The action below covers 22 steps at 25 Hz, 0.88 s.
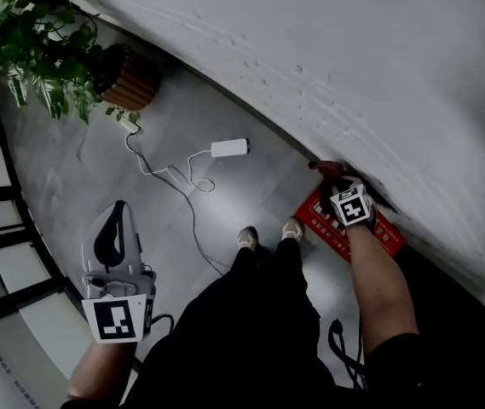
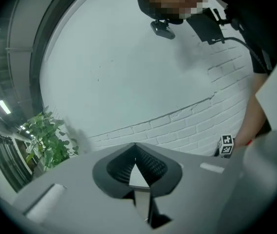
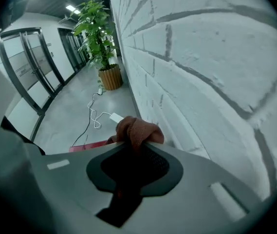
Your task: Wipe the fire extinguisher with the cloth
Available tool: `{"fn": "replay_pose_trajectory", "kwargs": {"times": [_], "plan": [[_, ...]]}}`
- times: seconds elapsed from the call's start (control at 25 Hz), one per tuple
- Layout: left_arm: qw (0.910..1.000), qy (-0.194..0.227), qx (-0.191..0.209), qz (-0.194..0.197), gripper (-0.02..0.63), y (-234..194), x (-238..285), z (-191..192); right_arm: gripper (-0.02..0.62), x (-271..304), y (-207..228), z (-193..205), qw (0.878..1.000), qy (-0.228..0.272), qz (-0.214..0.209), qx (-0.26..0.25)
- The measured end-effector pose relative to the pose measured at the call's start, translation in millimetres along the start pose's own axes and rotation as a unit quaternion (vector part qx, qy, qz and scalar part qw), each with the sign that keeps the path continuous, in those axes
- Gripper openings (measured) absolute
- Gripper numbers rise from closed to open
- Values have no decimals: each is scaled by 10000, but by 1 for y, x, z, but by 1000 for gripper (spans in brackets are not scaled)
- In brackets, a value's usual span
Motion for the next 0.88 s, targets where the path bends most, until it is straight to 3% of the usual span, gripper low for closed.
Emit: {"fn": "replay_pose_trajectory", "kwargs": {"times": [0.28, 0.48, 0.68, 0.88], "plan": [[9969, 490, 19, 610, 0, 41, 34, -30, 54, -52, 18, 73, 9976, -81, 449, 513], [9902, 756, 39, 1173, 0, 78, 52, -51, 54, -100, 36, 141, 9891, -180, 950, 1114], [9816, 1011, 125, 1618, 0, 105, 60, -68, 54, -143, 46, 206, 9734, -363, 1414, 1766], [9795, 1046, 124, 1719, 0, 105, 59, -67, 54, -170, 50, 266, 9492, -635, 1881, 2442]]}}
Point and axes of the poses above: the fingertips, and each gripper's own axes: x forward along the fingers, y to its right, z out of its underside, the point moved 4 cm from there along -x, backward along the fingers, and after that the axes turned 4 degrees about y, right-handed, at the moved point
